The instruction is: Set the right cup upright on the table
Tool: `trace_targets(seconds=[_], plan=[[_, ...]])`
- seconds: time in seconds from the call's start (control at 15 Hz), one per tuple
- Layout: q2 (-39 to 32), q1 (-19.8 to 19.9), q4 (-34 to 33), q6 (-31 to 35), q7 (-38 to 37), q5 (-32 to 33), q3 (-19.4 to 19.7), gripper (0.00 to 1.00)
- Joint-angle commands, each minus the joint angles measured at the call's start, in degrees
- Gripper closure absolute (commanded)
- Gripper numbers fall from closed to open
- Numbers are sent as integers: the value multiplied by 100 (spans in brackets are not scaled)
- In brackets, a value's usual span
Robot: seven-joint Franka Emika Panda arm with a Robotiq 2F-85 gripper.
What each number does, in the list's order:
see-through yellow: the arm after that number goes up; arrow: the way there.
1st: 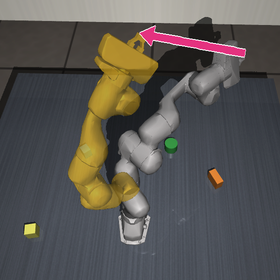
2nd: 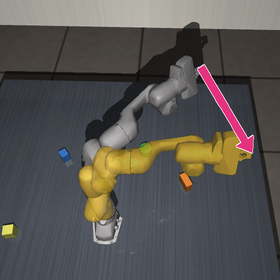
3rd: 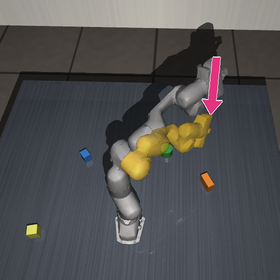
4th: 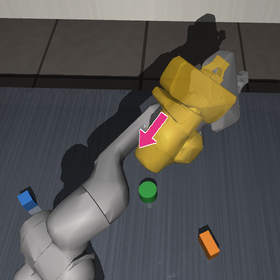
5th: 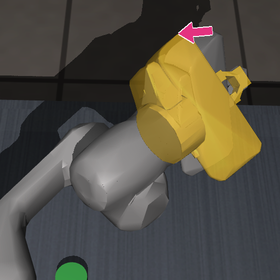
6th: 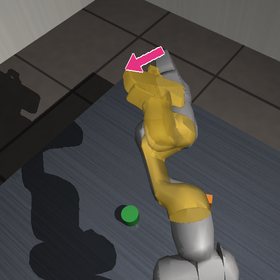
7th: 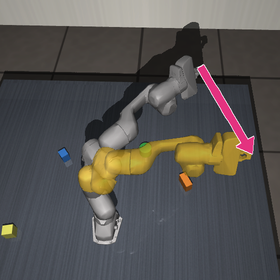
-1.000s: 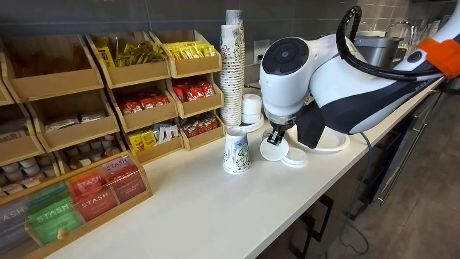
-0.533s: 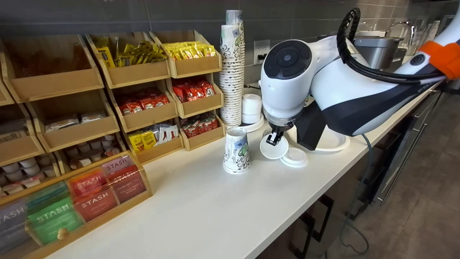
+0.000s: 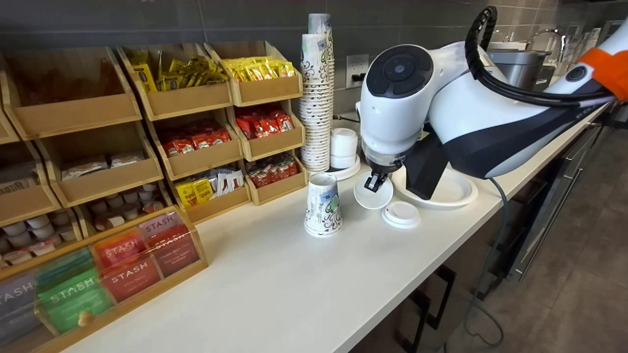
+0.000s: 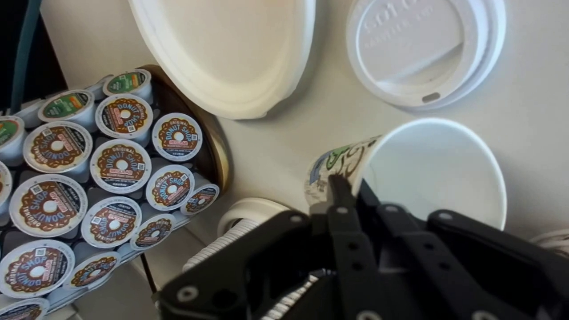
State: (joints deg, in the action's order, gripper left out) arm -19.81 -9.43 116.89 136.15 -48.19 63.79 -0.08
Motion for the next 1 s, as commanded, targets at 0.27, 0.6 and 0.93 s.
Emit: trace_targets(seconds=[0.27,0.6,0.93], plan=[[887,272,680,51,41,-148,-38,93],[1601,567,1033,343,815,-1059,-85,94],[2080,621,1238,898,2559,-3089,-110,95]])
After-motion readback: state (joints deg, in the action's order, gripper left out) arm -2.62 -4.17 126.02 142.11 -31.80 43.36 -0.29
